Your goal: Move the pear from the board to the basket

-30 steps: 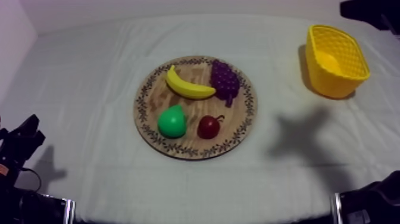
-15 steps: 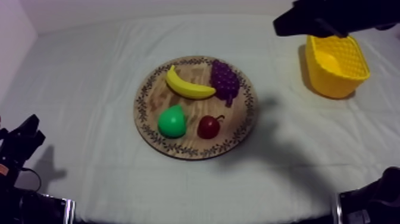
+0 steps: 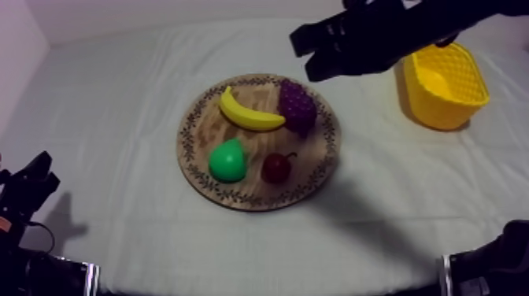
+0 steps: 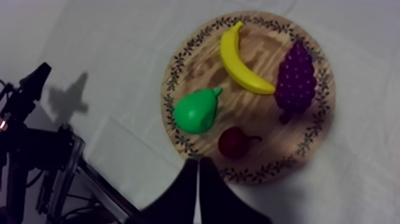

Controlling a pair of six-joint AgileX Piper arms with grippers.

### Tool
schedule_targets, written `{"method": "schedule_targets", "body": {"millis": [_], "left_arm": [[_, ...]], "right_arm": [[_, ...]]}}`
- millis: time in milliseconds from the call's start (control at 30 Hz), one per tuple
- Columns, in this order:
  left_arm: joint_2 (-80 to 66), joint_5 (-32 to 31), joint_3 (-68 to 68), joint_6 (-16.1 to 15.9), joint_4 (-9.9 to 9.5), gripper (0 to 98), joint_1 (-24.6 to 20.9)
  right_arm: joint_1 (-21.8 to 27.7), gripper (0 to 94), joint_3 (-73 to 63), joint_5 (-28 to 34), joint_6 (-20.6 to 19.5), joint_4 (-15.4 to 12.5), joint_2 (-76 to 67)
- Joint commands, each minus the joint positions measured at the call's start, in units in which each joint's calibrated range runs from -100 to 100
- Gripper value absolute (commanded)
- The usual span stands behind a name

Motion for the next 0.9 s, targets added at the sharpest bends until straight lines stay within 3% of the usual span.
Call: {"method": "schedule_targets", "body": {"millis": [0, 167, 367, 433, 667, 867], "left_arm": [[-0.02, 0.01, -0.05, 0.01, -0.01, 0.1, 0.00], [-0.02, 0.01, -0.05, 0.01, -0.01, 0.1, 0.00], [-0.02, 0.01, -0.05, 0.01, -0.01, 0.1, 0.00], [-0.02, 0.01, -0.05, 0.01, -0.01, 0.1, 0.00], [-0.02, 0.01, -0.05, 0.01, -0.01, 0.1, 0.00], [-0.02, 0.01, -0.05, 0.01, -0.01, 0.1, 0.00]], "right_arm": [[-0.13, 2.6, -0.73, 0.42, -2.12, 0.49, 1.86], [-0.89, 3.0, -3.61, 2.23, -3.95, 0.73, 7.21], [-0.19, 4.9, -8.44, 5.01, -4.39, -1.33, 14.44], [0.11, 14.4, -9.85, 5.46, -4.56, -1.84, 16.41], [-0.54, 62.4, -13.22, 7.11, -5.89, -2.48, 21.00], [-0.96, 82.0, -16.50, 9.37, -6.64, -3.30, 25.07]]}}
